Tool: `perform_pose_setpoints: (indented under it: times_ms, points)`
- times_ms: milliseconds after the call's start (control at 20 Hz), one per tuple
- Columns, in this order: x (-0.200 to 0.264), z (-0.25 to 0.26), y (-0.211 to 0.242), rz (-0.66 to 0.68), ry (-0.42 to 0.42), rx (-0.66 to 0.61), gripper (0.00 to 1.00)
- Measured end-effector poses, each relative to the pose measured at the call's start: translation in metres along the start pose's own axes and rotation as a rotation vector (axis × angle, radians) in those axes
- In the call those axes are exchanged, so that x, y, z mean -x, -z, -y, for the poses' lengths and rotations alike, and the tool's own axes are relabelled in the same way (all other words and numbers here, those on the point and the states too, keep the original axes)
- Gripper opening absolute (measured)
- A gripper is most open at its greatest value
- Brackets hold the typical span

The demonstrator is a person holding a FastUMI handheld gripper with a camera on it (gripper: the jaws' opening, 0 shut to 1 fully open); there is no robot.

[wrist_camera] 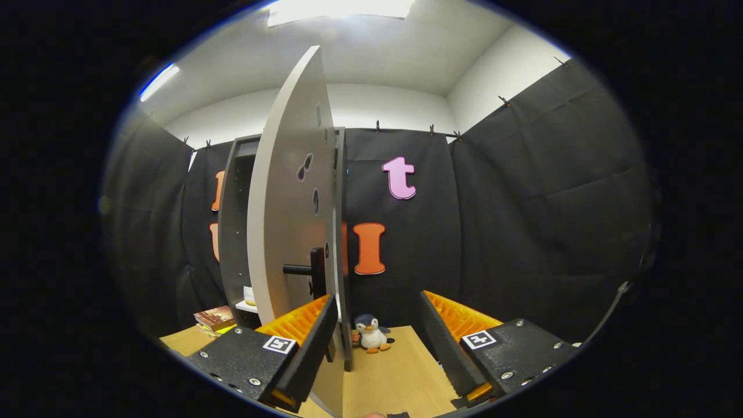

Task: Open the shoe cabinet door, grab the shoes and put them into the shoe cabinet, then close the shoe cabinet door.

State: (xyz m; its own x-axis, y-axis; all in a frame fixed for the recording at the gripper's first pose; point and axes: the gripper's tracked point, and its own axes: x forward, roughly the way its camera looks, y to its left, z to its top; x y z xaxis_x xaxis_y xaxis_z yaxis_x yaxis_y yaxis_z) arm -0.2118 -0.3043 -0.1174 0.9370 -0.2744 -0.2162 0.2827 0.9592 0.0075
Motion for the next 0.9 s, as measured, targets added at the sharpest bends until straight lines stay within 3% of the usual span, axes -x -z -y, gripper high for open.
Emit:
perform_pose_setpoints:
  times_ms: [450, 600, 900]
  points:
    - [0.011, -0.067, 0.005, -0.035, -0.062, -0.106, 0.89]
    - [0.009, -0.083, 0.006, -0.028, -0.076, -0.085, 0.89]
    - [-0.002, -0.146, 0.004, -0.042, -0.205, -0.093, 0.89]
